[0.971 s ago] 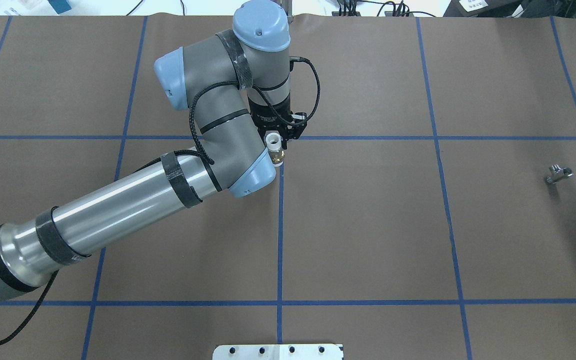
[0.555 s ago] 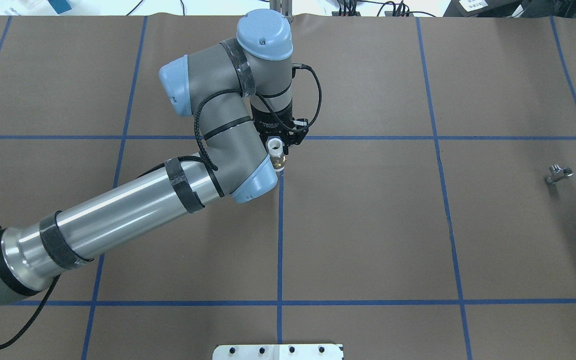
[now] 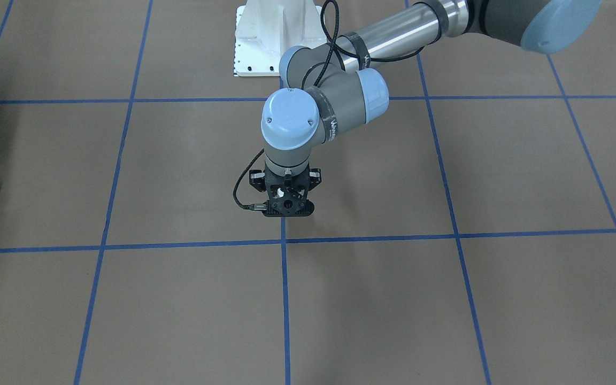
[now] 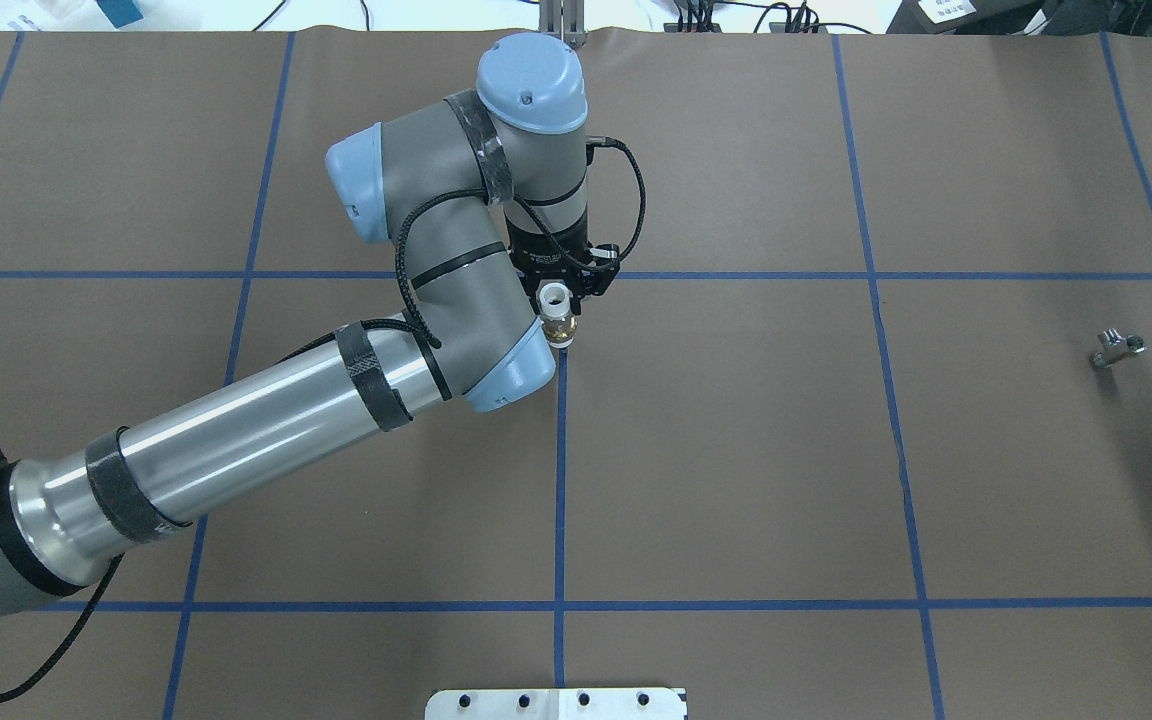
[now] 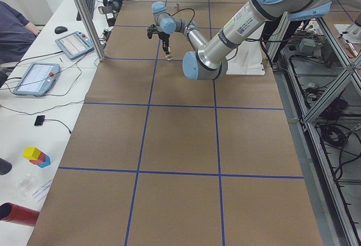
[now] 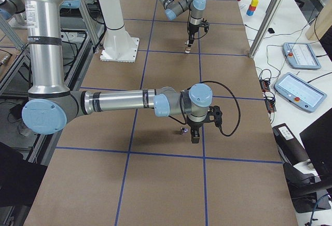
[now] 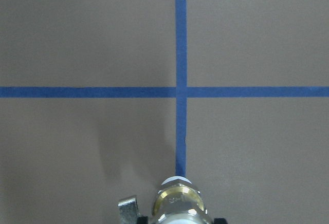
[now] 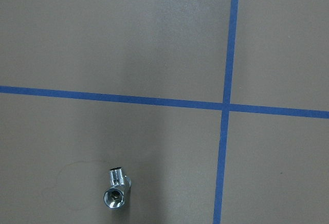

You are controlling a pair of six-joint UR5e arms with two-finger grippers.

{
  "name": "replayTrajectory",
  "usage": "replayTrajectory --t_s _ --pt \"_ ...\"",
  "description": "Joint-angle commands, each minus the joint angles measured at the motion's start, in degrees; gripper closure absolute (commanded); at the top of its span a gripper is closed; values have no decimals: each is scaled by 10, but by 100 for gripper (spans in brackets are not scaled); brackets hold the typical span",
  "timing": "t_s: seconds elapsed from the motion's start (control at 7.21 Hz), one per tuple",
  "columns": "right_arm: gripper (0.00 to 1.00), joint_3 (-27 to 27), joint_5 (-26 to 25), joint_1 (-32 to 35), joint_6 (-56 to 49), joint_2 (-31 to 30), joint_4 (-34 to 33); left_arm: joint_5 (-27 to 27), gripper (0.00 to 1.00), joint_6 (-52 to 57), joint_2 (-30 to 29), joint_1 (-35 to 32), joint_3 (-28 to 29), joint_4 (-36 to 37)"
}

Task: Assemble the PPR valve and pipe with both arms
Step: 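Carry the valve with the left gripper toward the table center, then lower the valve upright at the center and open the left gripper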

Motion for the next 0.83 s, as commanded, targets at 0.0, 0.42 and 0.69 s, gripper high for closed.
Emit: replayTrajectory --t_s 0.0,0.42,0.69 --pt "0 0 3 0 0 0 -1 0 100 -2 0 3 0 -1" --pt "0 1 11 1 -1 2 -3 -1 100 -1 3 3 0 -8" --pt "0 -2 11 0 -1 4 -3 -1 100 -2 7 4 0 -8"
